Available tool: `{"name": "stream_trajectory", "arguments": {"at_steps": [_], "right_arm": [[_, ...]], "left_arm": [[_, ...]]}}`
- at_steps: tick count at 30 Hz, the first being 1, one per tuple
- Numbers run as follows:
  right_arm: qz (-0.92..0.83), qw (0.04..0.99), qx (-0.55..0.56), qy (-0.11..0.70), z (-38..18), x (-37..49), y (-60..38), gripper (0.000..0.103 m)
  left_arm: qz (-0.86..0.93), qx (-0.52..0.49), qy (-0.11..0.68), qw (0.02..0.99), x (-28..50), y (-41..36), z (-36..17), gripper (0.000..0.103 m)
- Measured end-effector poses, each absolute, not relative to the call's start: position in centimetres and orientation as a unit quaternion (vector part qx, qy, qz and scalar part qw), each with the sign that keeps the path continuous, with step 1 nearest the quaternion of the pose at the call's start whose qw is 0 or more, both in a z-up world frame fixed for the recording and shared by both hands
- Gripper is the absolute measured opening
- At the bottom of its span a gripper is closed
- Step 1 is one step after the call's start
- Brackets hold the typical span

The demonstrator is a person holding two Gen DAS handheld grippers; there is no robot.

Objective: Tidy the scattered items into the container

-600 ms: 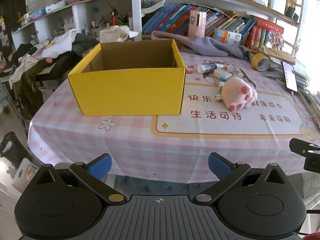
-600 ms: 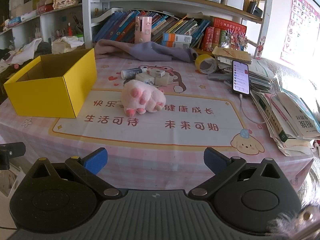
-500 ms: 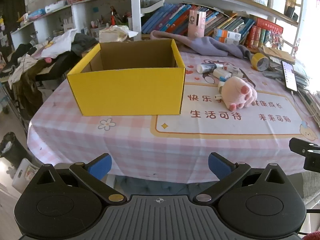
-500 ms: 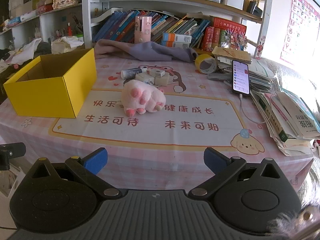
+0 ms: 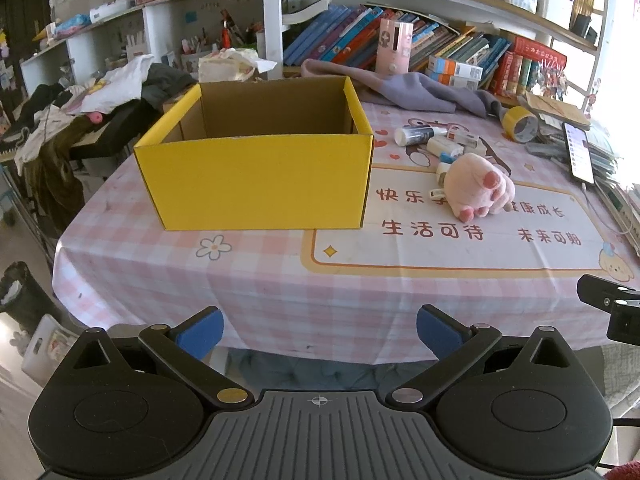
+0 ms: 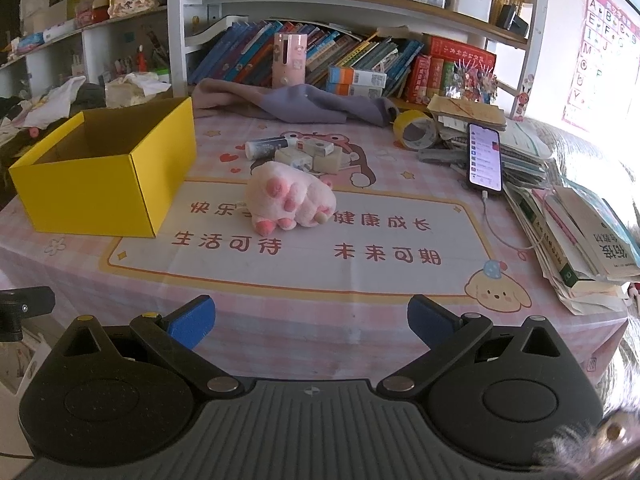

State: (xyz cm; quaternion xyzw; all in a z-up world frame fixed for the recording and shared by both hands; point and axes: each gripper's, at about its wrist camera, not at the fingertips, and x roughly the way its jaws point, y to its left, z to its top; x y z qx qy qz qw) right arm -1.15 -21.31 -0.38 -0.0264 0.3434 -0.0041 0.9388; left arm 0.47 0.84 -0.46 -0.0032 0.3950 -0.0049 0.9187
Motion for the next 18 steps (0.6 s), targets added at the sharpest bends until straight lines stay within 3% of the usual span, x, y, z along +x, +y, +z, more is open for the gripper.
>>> {"name": "stream_trajectory", "arguments": {"at_steps": [18], "right_arm": [[-0.003, 0.940, -0.030, 0.341, 0.18, -1.61, -20.62, 0.103]], "left_arm": [[-0.014, -0.005, 0.391, 0.920, 0.22, 1.22, -0.27, 0.103]]}}
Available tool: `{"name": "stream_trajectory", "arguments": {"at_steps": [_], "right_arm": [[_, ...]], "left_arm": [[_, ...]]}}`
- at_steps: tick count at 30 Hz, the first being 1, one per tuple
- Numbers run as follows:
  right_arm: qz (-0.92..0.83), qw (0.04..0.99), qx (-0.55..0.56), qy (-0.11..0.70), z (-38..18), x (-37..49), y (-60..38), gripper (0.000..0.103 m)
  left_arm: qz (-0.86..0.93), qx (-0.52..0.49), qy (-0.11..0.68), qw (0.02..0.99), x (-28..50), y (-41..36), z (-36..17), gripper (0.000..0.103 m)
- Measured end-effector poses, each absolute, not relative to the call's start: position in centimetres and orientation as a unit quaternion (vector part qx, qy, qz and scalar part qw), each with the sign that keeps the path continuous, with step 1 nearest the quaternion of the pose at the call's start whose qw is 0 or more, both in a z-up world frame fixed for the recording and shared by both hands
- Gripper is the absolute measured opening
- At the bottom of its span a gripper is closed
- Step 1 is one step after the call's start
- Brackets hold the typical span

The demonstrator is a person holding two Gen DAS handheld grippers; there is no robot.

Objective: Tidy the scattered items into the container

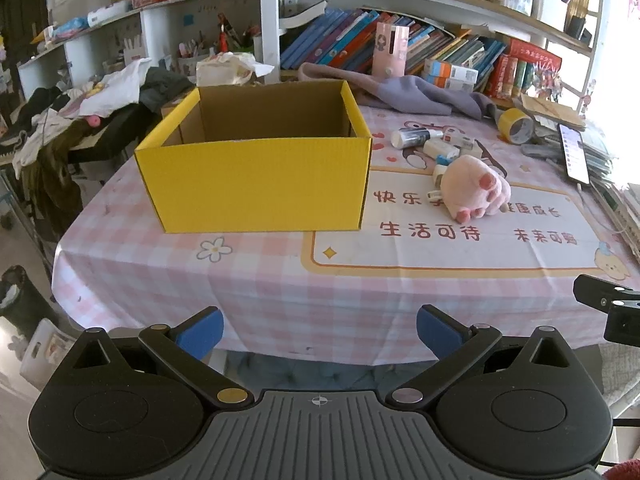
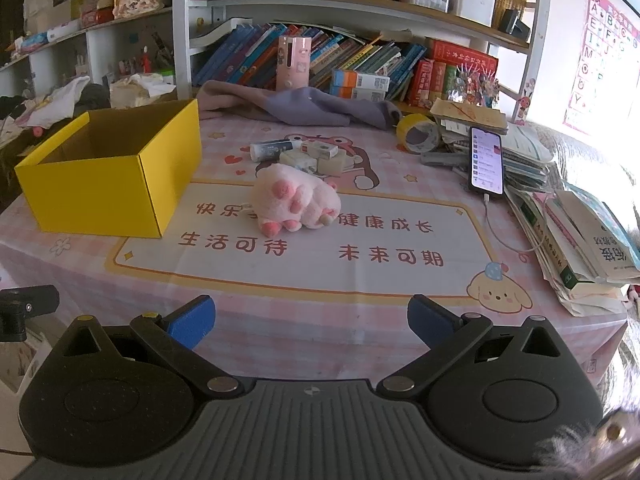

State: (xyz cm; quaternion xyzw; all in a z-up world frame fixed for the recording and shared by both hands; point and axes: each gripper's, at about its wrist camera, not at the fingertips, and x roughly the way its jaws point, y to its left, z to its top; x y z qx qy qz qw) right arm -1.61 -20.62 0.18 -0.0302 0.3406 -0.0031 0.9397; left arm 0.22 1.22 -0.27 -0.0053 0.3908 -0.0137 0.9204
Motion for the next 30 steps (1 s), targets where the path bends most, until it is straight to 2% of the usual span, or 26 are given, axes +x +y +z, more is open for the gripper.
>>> {"name": "stream_trajectory", "arguments": {"at_steps": [30], "right_arm": [[0.001, 0.938, -0.029, 0.345, 0.2, -1.5, -21.5, 0.103]], "left_arm": [[-0.036, -0.002, 0.397, 0.917, 0.9, -0.1, -0.8, 0.103]]}}
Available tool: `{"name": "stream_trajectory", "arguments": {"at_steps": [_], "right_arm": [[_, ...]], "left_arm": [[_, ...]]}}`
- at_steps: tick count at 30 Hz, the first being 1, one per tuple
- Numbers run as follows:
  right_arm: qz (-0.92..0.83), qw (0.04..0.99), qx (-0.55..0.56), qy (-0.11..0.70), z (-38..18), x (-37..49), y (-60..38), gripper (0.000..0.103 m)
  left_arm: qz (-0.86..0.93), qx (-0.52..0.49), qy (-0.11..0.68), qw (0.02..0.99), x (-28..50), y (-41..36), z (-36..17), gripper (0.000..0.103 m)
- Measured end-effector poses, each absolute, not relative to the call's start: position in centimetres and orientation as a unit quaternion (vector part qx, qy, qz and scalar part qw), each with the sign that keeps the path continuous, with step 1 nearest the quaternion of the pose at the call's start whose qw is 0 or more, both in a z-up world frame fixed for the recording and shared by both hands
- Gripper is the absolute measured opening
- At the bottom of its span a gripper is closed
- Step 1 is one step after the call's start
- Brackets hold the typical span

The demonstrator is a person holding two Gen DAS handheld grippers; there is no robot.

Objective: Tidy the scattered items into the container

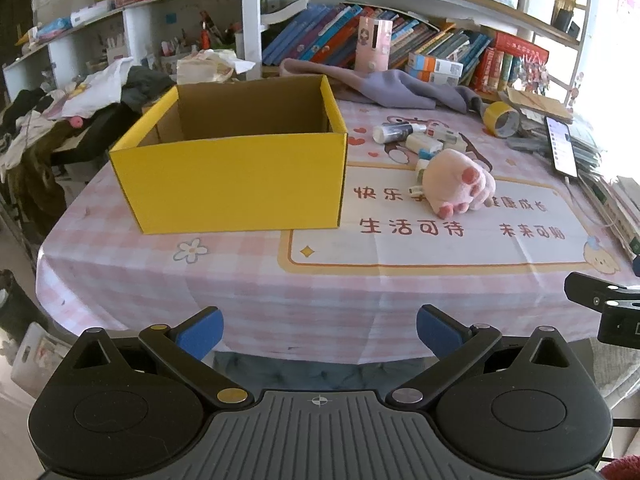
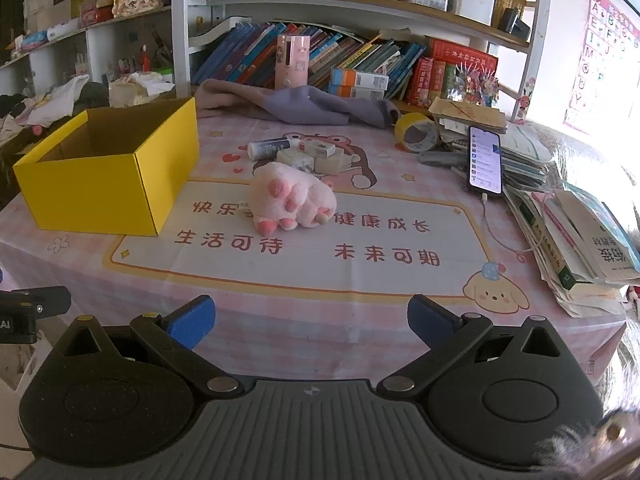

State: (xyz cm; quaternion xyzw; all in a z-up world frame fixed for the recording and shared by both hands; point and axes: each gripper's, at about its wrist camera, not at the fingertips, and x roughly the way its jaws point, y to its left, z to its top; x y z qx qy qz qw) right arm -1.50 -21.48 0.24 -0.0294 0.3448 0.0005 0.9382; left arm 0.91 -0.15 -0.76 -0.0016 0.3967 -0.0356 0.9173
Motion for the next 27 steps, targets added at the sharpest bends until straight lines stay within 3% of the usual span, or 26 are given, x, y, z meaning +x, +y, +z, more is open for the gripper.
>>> {"name": "stream_trajectory", "arguments": {"at_steps": [27], "right_arm": [[-0.026, 0.939, 0.002, 0.343, -0.5, 1.3, -26.1, 0.102]], "left_arm": [[-0.152, 0.053, 0.389, 0.907, 4.0, -7.0, -1.3, 0.103]]}}
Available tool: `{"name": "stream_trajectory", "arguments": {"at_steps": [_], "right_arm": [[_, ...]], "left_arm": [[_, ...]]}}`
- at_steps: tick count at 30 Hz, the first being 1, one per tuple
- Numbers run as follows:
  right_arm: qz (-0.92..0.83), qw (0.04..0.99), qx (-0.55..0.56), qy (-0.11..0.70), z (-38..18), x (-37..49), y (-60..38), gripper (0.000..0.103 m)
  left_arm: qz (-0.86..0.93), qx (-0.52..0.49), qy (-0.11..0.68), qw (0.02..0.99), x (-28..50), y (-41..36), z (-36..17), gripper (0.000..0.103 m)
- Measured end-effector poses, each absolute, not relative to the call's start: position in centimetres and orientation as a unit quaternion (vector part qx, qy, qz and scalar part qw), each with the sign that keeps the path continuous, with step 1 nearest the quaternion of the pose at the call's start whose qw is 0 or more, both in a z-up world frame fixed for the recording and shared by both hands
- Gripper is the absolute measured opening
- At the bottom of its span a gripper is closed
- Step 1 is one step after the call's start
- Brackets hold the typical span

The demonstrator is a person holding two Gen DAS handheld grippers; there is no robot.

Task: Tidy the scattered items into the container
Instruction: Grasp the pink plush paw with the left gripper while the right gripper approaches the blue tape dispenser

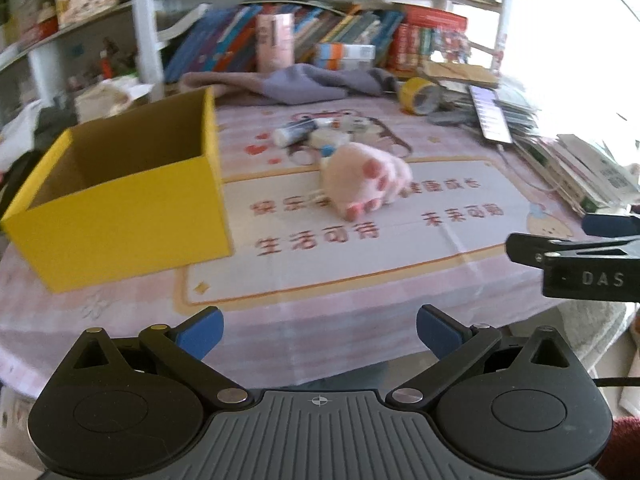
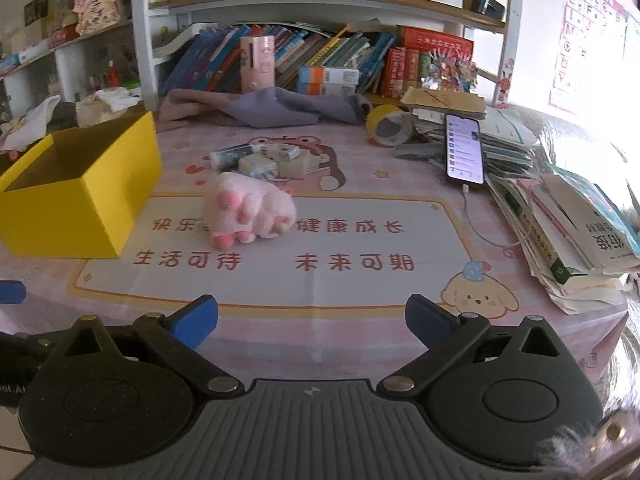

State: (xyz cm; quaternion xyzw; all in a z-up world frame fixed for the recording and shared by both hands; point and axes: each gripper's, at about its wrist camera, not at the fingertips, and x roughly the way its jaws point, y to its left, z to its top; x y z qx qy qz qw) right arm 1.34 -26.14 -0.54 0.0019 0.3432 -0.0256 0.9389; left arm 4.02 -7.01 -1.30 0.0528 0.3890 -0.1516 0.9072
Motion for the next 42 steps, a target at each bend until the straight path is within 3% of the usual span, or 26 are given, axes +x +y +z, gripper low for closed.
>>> {"name": "stream_trajectory", "arguments": {"at_steps": [17, 42], "right_arm": [[-0.051, 0.932, 0.014, 0.358, -1.3, 8.6, -32.2, 0.102], [0.094, 0.932, 0.001, 0.350, -0.9, 22.4, -37.1, 0.098]], "left_arm": [[-0.210, 0.076, 0.378, 0.898, 11.2, -13.9, -2.0, 0.103], [-0.104, 0.058, 0.399, 0.909, 22.6, -18.9, -3.8, 0.103]]}}
